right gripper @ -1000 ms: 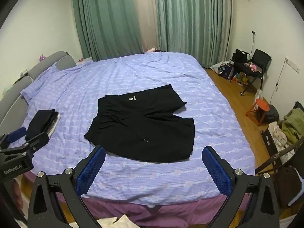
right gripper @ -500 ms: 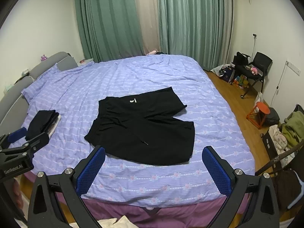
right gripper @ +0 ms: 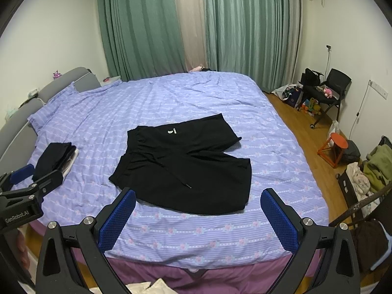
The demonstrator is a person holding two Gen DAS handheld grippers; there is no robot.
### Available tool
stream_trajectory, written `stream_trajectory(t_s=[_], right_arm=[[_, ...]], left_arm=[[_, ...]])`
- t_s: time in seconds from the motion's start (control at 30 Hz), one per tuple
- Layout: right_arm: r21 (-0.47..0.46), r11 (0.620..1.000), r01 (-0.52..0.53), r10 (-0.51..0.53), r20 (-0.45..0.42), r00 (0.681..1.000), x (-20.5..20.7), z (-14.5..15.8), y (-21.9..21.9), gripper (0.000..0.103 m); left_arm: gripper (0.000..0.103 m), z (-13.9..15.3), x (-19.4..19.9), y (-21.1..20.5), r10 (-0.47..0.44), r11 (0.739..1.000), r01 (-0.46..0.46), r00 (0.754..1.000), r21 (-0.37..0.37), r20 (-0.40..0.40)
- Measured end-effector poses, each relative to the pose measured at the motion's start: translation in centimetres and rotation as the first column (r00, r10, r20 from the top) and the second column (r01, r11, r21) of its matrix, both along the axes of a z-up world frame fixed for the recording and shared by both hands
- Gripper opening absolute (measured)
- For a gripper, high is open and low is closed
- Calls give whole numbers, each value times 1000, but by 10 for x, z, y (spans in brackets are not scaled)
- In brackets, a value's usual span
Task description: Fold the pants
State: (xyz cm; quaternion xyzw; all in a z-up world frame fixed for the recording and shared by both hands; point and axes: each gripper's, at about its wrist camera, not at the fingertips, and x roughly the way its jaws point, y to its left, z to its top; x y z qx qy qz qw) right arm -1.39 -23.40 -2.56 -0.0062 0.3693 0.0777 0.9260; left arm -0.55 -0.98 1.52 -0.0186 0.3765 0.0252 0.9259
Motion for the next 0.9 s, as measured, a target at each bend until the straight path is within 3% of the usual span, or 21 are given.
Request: stream_trajectory(t_s=[0.9], right_arm=[[-7,1000,-3,3,7,1000,3,3,1,103]], left_arm=[[103,-2,5,3,0,1000,0,1000,-4,16]])
